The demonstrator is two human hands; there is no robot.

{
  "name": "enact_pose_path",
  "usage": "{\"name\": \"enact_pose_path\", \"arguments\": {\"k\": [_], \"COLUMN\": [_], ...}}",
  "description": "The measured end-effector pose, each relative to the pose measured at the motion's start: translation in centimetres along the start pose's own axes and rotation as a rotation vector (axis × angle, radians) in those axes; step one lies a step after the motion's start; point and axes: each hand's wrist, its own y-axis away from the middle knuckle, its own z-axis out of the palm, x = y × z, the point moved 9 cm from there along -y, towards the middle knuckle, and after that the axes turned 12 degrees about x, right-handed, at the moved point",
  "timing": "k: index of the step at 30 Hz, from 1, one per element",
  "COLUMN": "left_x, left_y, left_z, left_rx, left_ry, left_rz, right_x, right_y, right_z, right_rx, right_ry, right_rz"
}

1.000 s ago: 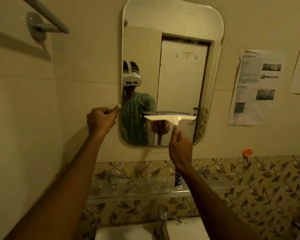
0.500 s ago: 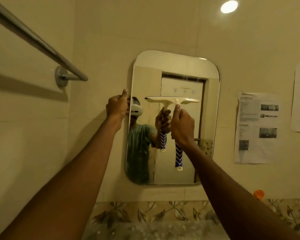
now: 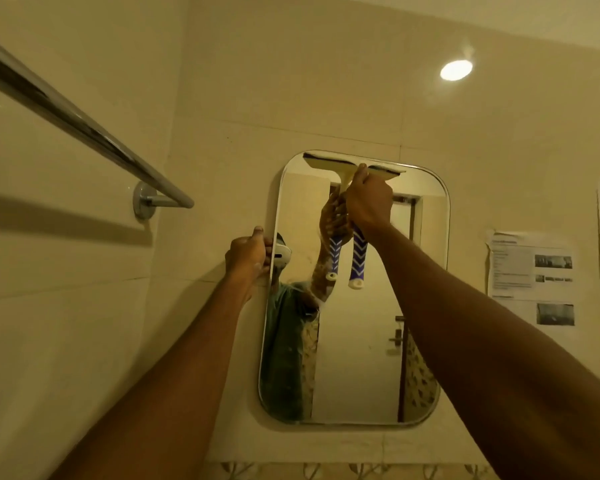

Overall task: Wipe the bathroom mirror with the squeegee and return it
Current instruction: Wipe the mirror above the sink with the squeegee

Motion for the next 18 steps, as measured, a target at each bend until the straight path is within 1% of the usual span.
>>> {"name": "enact_pose_path", "arguments": {"k": [5,7,11,14,16,18], "left_x": [0.0,-0.1,-0.1,0.0,0.0,0.0], "left_y": [0.0,0.0,0.5,0.9,1.1,1.3], "left_z": [0.2,0.3,0.4,0.1,0.0,0.0], "left_rx": [-0.019,-0.032,-0.068,-0.075,-0.066,-0.065], "left_ry": [-0.041,-0.042,-0.002,0.007,0.02,0.025], "left_rz": [0.008,0.015,0.006,0.006,0.009,0.007], "right_x": [-0.4,0.1,3.1,4.9,4.8,3.9], "right_y": [0.2,1.6,8.5,12.9,12.9,11.0], "right_z": [1.1,1.2,0.1,-1.0,-1.2,-1.2], "right_rx": [0.018,-0.006,-0.117,-0.148,-0.141,-0.123], "right_ry": [0.072,0.066,0.011,0.017,0.036,0.054], "right_rz": [0.042,0.043,0.092,0.122,0.107,0.071]}}
